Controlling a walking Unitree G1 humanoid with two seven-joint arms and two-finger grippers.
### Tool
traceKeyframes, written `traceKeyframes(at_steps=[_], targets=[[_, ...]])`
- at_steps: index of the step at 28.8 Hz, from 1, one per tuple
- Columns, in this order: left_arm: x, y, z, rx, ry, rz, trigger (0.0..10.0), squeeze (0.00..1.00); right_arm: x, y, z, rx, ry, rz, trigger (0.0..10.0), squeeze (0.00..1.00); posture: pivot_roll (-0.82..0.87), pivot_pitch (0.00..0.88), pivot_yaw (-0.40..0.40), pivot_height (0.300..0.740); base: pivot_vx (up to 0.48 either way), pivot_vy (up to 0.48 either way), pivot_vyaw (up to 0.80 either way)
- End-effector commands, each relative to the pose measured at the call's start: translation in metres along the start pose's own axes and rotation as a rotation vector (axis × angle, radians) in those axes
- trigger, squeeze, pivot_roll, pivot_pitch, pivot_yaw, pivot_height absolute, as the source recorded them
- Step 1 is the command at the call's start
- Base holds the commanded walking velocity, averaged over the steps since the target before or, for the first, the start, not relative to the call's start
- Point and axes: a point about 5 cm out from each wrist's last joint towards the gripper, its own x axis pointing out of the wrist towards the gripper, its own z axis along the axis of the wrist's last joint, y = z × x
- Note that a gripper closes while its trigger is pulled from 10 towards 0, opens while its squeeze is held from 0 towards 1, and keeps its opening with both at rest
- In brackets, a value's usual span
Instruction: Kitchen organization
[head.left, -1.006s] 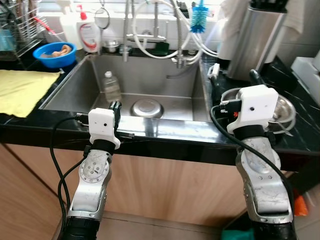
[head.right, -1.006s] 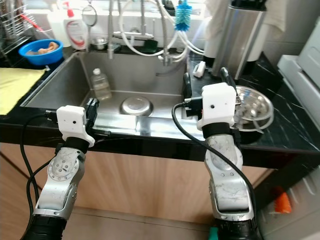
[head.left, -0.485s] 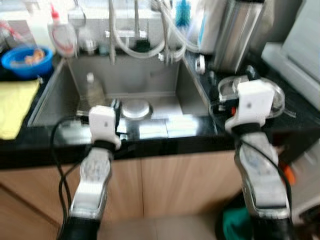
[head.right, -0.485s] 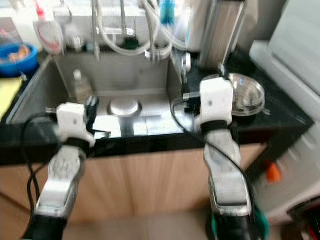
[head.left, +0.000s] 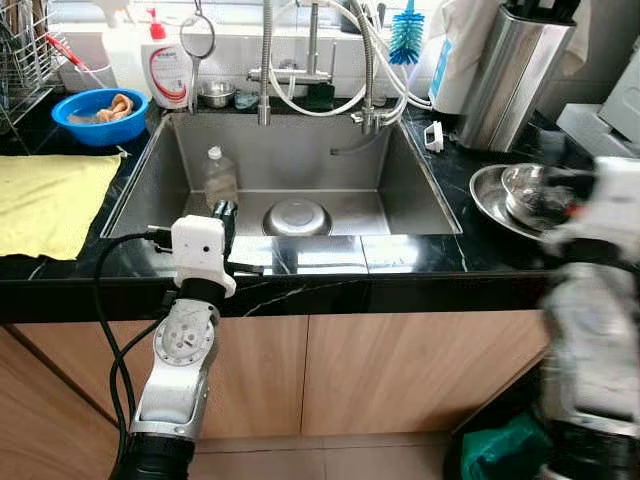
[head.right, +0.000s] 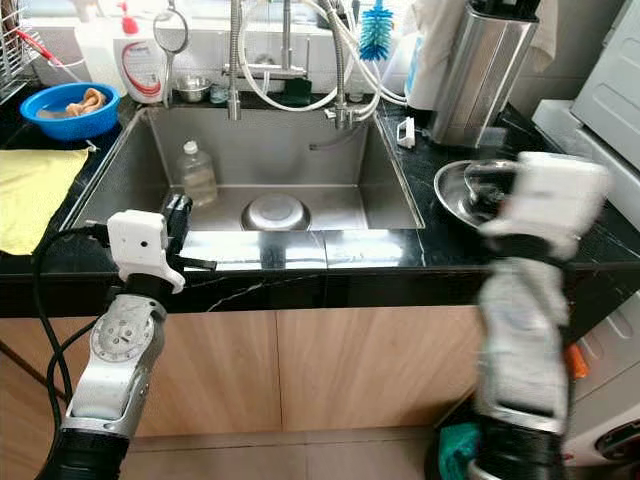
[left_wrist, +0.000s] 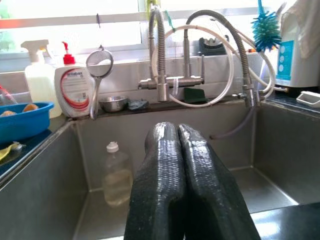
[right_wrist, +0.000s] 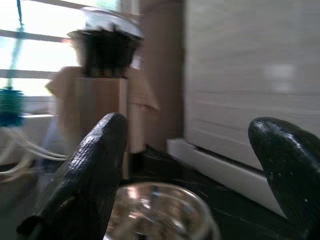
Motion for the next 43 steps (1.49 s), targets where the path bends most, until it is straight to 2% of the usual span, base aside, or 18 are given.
traceKeyframes(at_steps=[1,4,9,10,15,16,17,22,26,31,36,43], targets=[[0.001,-0.003,0.0,0.008,0.001,-0.016,10.0,0.0,0.0,-0.002,-0.005,0.036,0.035,-0.007,10.0,0.0,-0.13,0.0,-0.014,0.731,0.0,0.0,0.0],[0.001,-0.004,0.0,0.008,0.0,-0.017,10.0,0.0,-0.004,-0.001,-0.005,0.02,0.035,-0.019,10.0,0.0,-0.13,0.0,-0.012,0.731,0.0,0.0,0.0],[-0.001,-0.004,-0.001,0.027,0.006,-0.022,10.0,0.0,-0.015,-0.008,-0.021,0.07,0.124,-0.11,10.0,0.0,-0.13,0.0,-0.01,0.731,0.0,0.0,0.0],[-0.001,-0.003,-0.002,0.029,0.007,-0.023,10.0,0.0,-0.015,-0.007,-0.02,0.074,0.121,-0.103,10.0,1.0,-0.13,0.0,-0.012,0.731,0.0,0.0,0.0],[-0.001,-0.003,-0.002,0.03,0.011,-0.025,10.0,0.0,-0.016,-0.005,-0.019,0.063,0.116,-0.091,10.0,1.0,-0.12,0.0,-0.012,0.731,0.0,0.0,0.0],[-0.002,-0.004,-0.002,0.029,0.011,-0.026,10.0,0.0,-0.017,-0.005,-0.019,0.057,0.111,-0.089,10.0,0.93,-0.12,0.0,-0.012,0.731,0.0,0.0,0.0],[-0.002,-0.004,-0.003,0.029,0.012,-0.028,10.0,0.0,-0.017,-0.003,-0.018,0.052,0.105,-0.081,10.0,0.0,-0.12,0.0,-0.012,0.731,0.0,0.0,0.0],[-0.005,-0.007,-0.007,0.046,0.034,-0.047,10.0,0.0,-0.019,-0.004,-0.02,0.06,0.123,-0.104,10.0,0.0,-0.12,0.0,-0.012,0.731,0.0,0.0,0.0],[-0.006,-0.007,-0.009,0.051,0.04,-0.047,10.0,0.0,-0.021,-0.007,-0.028,0.063,0.182,-0.144,10.0,0.0,-0.12,0.0,-0.012,0.731,0.0,0.0,0.0],[-0.006,-0.003,-0.009,0.059,0.044,-0.038,10.0,0.0,-0.021,-0.005,-0.031,0.095,0.199,-0.148,10.0,0.0,-0.11,0.0,-0.012,0.731,0.0,0.0,0.0],[-0.007,-0.003,-0.009,0.064,0.05,-0.034,10.0,0.0,-0.022,-0.001,-0.041,0.141,0.271,-0.159,10.0,0.0,-0.11,0.0,-0.01,0.731,0.0,0.0,0.0],[-0.008,-0.001,-0.01,0.076,0.058,-0.032,10.0,0.0,-0.017,0.003,-0.041,0.179,0.268,-0.147,10.0,0.0,-0.1,0.0,-0.007,0.731,0.0,0.0,0.0]])
